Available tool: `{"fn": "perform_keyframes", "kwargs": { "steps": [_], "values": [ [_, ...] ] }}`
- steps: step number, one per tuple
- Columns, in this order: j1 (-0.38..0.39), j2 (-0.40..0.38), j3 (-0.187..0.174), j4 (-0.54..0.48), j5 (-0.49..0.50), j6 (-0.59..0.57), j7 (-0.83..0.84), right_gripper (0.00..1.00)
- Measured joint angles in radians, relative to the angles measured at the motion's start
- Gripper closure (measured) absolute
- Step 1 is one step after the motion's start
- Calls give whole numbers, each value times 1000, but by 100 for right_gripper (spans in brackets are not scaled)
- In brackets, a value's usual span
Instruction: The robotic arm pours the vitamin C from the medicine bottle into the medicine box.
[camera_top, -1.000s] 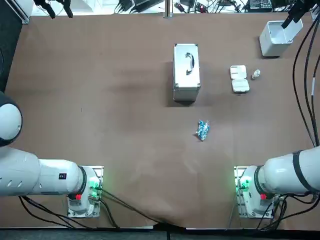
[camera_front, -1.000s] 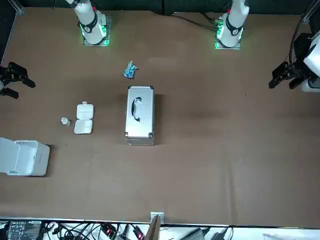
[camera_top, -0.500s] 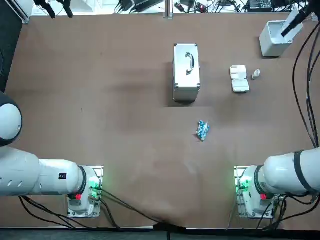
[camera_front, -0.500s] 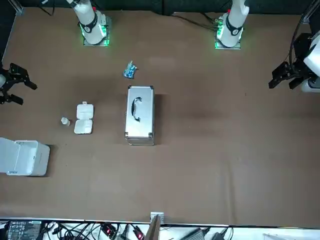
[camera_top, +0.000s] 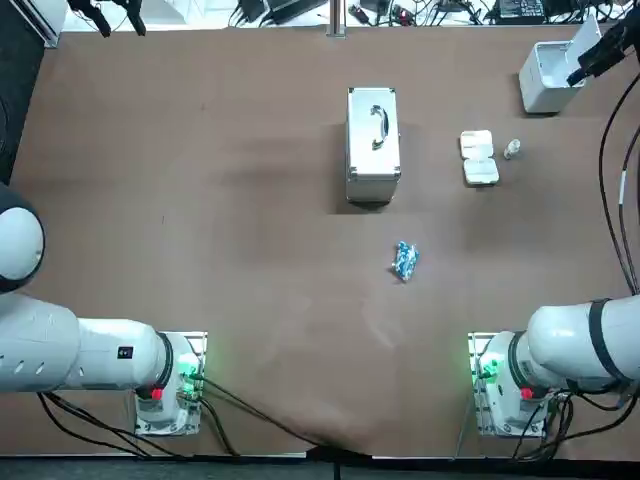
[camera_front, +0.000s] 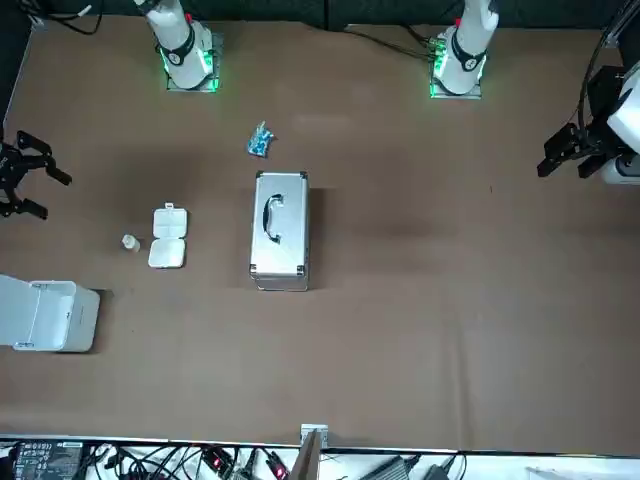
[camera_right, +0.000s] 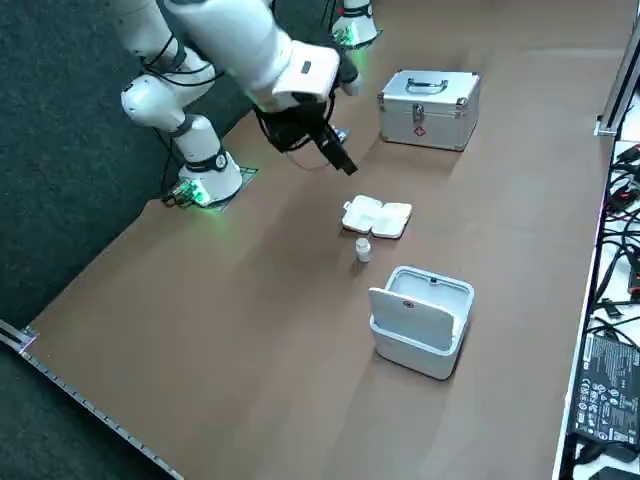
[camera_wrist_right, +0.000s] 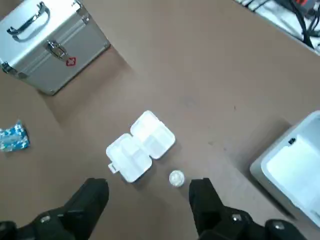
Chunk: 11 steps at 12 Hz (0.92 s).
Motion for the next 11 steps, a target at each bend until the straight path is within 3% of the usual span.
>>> {"fn": "perform_keyframes", "kwargs": {
  "steps": [5, 11],
  "values": [
    [-64, 51, 0, -61, 161, 21, -265, 0],
    [-211, 222, 1, -93, 322, -46, -632, 0]
  ]
}}
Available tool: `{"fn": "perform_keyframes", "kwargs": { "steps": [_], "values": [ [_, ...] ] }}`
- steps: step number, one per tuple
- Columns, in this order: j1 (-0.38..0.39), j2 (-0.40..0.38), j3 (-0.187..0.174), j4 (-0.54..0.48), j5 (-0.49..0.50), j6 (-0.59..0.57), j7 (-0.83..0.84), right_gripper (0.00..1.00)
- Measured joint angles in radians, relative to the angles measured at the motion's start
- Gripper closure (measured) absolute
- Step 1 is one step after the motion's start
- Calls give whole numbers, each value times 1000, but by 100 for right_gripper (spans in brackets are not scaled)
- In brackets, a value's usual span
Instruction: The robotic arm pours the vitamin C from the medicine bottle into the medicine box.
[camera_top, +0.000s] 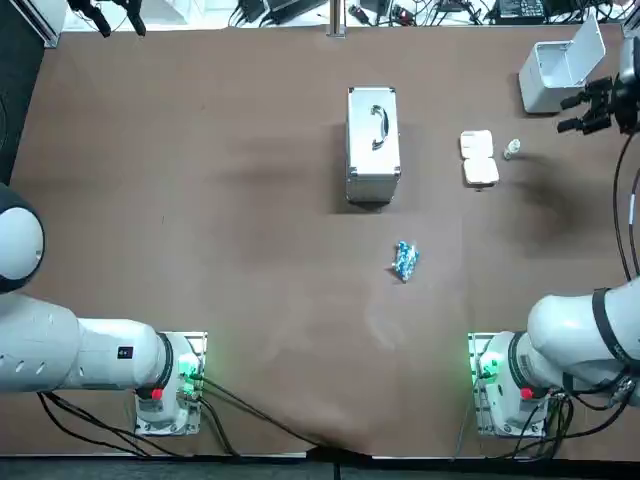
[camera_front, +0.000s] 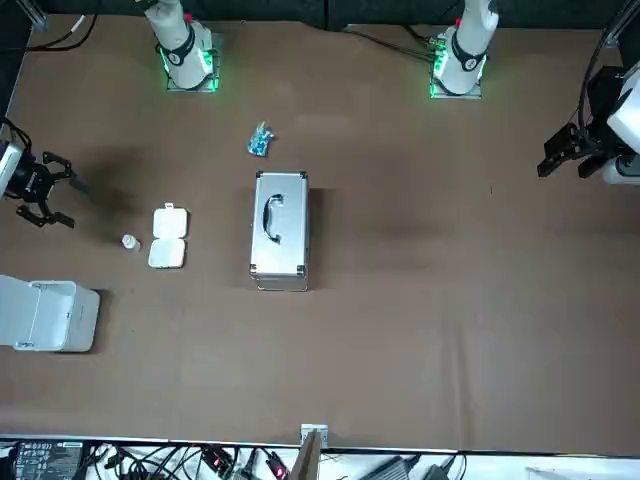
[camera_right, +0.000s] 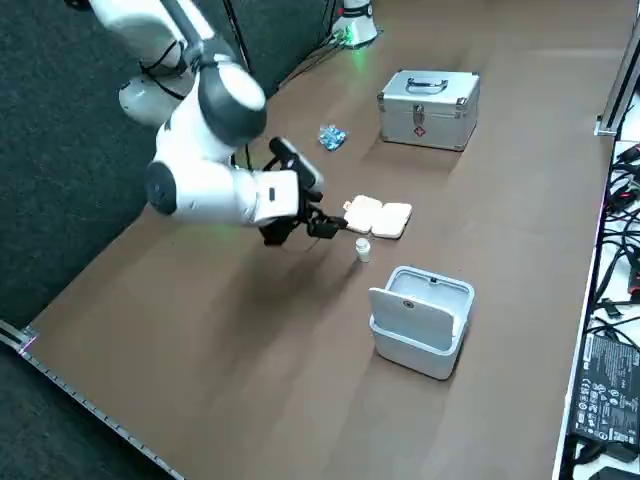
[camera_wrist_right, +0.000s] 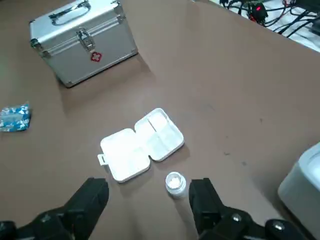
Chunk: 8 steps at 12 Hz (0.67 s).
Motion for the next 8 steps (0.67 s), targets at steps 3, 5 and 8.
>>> {"fn": "perform_keyframes", "kwargs": {
  "steps": [3, 5, 8],
  "values": [
    [-45, 60, 0, -9, 85, -32, -151, 0],
    [-59, 118, 0, -13, 154, -42, -267, 0],
    [-65, 207, 1, -12, 228, -58, -398, 0]
  ]
}}
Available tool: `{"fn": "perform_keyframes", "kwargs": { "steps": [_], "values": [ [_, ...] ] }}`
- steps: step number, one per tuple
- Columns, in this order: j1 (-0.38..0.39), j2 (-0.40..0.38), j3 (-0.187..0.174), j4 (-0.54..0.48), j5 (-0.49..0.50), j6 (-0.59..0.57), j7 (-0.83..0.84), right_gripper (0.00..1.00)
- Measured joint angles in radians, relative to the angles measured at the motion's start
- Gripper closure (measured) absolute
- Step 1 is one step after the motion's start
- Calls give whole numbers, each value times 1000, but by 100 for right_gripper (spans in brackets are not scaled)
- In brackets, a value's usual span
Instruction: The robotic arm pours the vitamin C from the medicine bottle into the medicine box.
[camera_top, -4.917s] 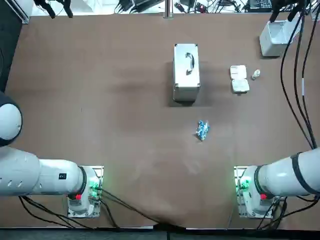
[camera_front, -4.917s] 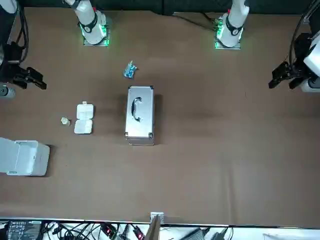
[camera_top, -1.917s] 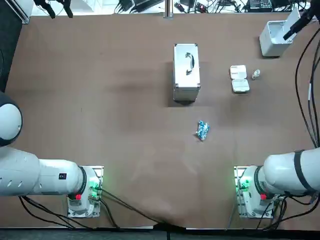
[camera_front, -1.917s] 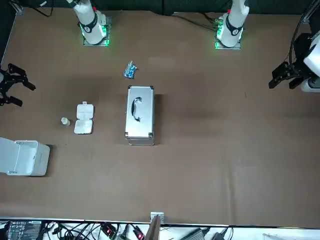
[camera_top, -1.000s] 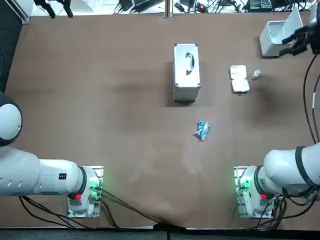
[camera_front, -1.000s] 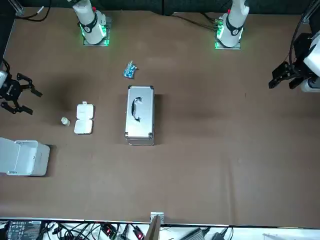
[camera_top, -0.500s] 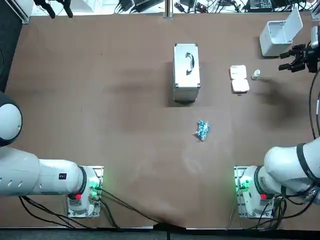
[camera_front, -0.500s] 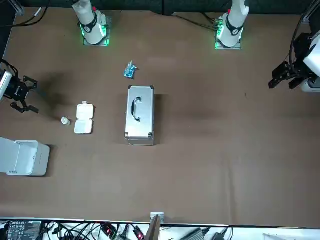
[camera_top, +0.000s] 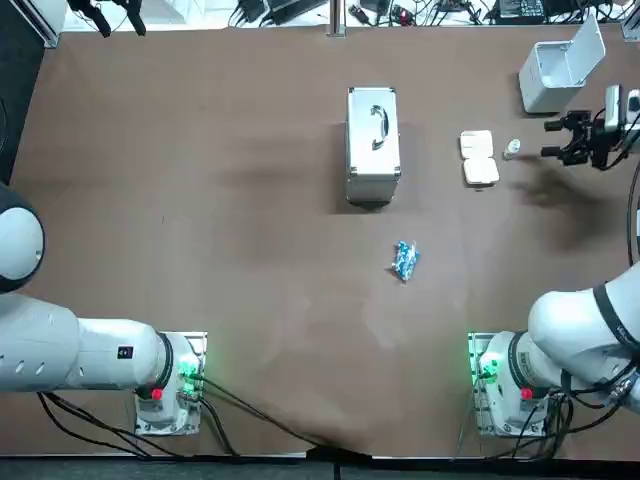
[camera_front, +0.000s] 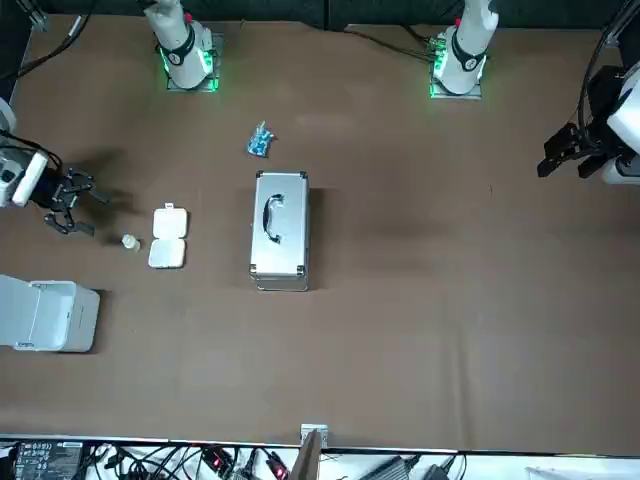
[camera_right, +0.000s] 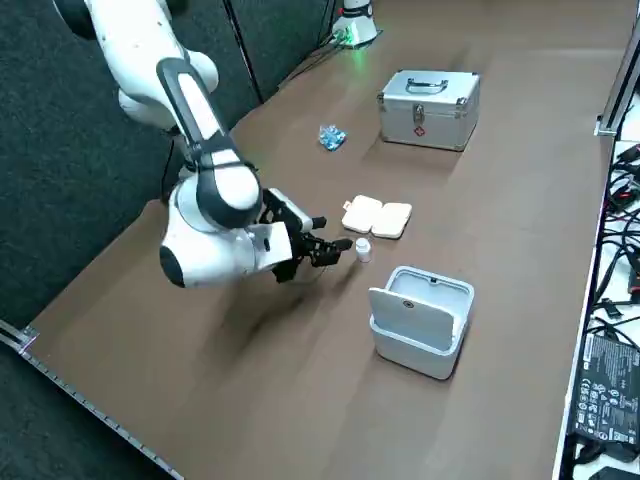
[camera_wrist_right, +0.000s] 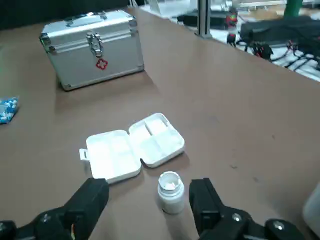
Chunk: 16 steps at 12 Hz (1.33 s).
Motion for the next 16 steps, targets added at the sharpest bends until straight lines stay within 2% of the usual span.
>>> {"fn": "perform_keyframes", "kwargs": {
  "steps": [3, 7, 11, 16],
  "values": [
    [-25, 69, 0, 4, 63, -86, -116, 0],
    [-52, 128, -1, 6, 142, -131, -148, 0],
    [-73, 167, -14, 46, 159, -172, -162, 0],
    [-73, 211, -14, 79, 160, -169, -162, 0]
  ]
}}
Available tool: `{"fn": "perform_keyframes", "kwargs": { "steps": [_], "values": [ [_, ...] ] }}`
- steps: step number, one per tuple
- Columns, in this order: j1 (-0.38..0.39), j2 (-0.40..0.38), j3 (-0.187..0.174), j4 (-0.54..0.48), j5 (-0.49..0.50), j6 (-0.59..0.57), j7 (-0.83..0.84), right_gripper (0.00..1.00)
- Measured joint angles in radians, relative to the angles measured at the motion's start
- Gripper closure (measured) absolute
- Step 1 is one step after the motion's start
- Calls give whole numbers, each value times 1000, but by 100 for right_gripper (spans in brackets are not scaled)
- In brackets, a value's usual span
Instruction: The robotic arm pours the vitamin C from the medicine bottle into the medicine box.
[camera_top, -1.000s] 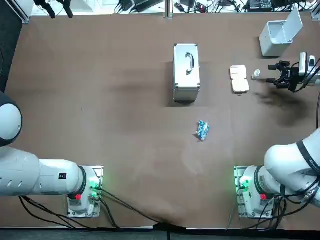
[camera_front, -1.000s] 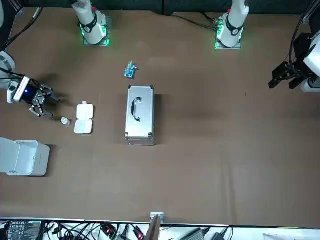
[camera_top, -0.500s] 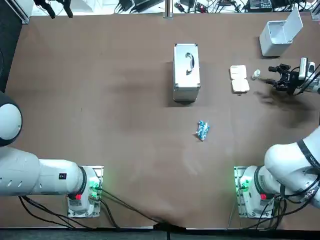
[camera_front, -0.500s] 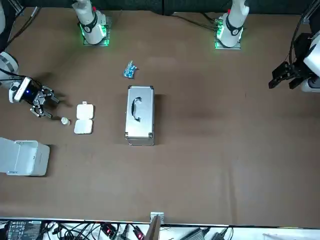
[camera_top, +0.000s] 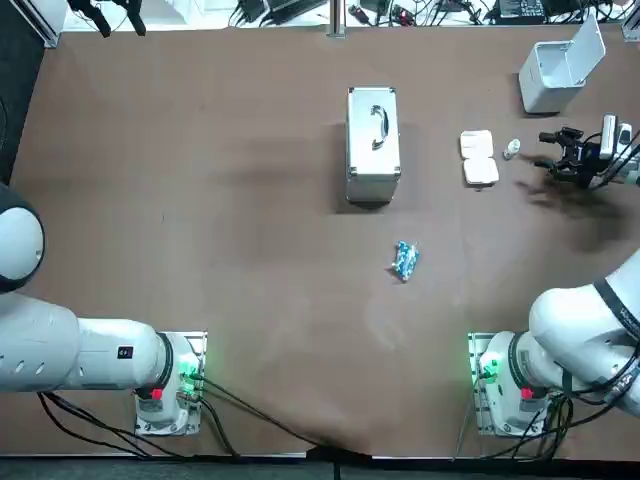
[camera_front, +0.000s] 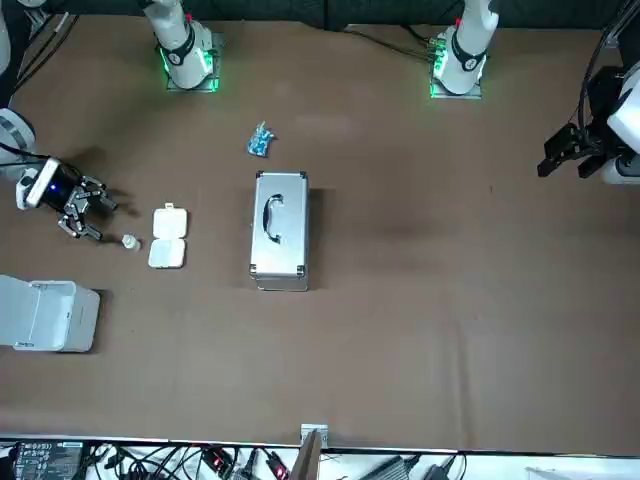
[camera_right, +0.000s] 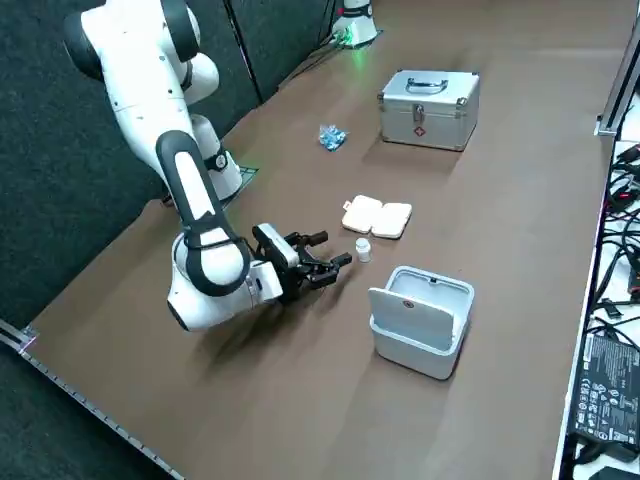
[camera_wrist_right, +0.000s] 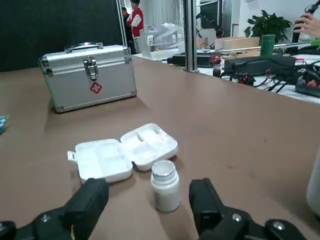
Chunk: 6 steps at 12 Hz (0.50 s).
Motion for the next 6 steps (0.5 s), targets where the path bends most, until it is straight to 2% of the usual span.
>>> {"fn": "perform_keyframes", "kwargs": {
  "steps": [6],
  "values": [
    [15, 66, 2, 38, 10, 16, -7, 0]
  ]
}}
